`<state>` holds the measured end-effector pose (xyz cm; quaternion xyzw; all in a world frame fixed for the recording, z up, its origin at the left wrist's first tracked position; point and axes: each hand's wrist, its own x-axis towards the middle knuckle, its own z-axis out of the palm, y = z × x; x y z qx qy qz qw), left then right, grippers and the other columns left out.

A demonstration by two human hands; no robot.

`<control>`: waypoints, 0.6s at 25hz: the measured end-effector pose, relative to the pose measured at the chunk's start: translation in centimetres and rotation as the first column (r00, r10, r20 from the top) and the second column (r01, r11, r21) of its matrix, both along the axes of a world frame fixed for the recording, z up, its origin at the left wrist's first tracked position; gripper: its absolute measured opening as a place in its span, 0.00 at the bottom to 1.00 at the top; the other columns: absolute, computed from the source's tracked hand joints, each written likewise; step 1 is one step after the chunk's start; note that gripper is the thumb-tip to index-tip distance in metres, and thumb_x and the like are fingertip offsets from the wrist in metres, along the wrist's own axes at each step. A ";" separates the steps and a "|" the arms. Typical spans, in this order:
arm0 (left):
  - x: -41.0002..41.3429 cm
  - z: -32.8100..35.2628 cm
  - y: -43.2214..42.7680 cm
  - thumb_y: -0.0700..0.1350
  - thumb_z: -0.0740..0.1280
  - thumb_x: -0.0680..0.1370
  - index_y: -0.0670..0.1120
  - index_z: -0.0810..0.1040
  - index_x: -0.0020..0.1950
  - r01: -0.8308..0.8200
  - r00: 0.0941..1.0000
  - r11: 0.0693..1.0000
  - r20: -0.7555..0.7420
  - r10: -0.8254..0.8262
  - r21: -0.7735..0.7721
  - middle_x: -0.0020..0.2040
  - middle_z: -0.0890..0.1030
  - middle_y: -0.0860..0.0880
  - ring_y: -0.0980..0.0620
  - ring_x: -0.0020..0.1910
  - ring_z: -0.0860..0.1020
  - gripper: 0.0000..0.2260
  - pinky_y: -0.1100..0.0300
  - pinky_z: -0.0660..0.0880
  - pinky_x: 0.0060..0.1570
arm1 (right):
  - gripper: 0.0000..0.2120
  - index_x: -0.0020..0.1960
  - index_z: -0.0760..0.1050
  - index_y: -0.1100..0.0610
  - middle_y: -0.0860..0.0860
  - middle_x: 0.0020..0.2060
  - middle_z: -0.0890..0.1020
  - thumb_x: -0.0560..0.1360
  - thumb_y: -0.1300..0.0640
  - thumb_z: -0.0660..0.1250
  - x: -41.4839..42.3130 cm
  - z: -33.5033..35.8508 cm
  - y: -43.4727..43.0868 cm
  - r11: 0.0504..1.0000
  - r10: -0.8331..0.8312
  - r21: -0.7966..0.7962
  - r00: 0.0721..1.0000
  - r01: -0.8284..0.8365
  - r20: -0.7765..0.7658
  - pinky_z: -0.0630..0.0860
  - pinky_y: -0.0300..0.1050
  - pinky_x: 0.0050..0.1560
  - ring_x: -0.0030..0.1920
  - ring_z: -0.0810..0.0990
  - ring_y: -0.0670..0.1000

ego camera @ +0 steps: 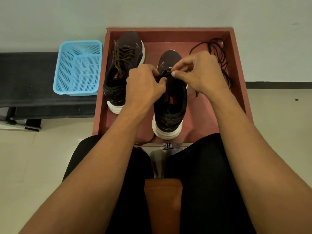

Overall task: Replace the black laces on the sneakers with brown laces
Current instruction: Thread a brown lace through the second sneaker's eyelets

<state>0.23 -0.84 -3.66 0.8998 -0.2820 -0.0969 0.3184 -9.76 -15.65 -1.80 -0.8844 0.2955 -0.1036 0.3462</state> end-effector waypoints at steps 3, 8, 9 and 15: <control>0.0 0.1 -0.2 0.53 0.74 0.76 0.51 0.88 0.54 -0.050 0.999 0.999 0.000 0.050 0.001 0.46 0.87 0.51 0.50 0.47 0.85 0.10 0.52 0.84 0.51 | 0.04 0.45 0.88 0.46 0.42 0.37 0.85 0.73 0.47 0.79 0.8 -0.4 0.4 0.998 0.016 -0.067 0.999 -0.018 -0.041 0.81 0.39 0.45 0.40 0.84 0.41; 0.1 0.3 -0.2 0.51 0.74 0.76 0.50 0.89 0.52 -0.076 0.997 0.997 -0.024 0.076 0.003 0.45 0.87 0.50 0.49 0.49 0.85 0.08 0.49 0.84 0.53 | 0.04 0.47 0.89 0.48 0.44 0.39 0.86 0.75 0.49 0.78 1.7 -0.9 1.1 0.994 0.049 -0.092 0.995 -0.057 -0.088 0.81 0.39 0.47 0.42 0.84 0.43; 0.1 0.3 -0.2 0.51 0.75 0.76 0.50 0.89 0.51 -0.080 0.996 0.997 -0.027 0.081 0.002 0.45 0.87 0.50 0.49 0.48 0.85 0.08 0.49 0.83 0.53 | 0.04 0.47 0.89 0.48 0.44 0.39 0.85 0.75 0.49 0.78 1.8 -1.0 1.1 0.995 0.041 -0.090 0.996 -0.049 -0.083 0.81 0.39 0.46 0.42 0.84 0.43; 0.1 0.3 -0.2 0.52 0.75 0.76 0.50 0.88 0.52 -0.076 0.996 0.997 -0.052 0.076 -0.001 0.46 0.87 0.51 0.50 0.50 0.85 0.08 0.49 0.83 0.53 | 0.04 0.48 0.89 0.48 0.45 0.41 0.88 0.75 0.49 0.77 1.8 -1.3 1.1 0.998 0.041 -0.049 0.996 -0.045 -0.081 0.83 0.42 0.49 0.43 0.84 0.43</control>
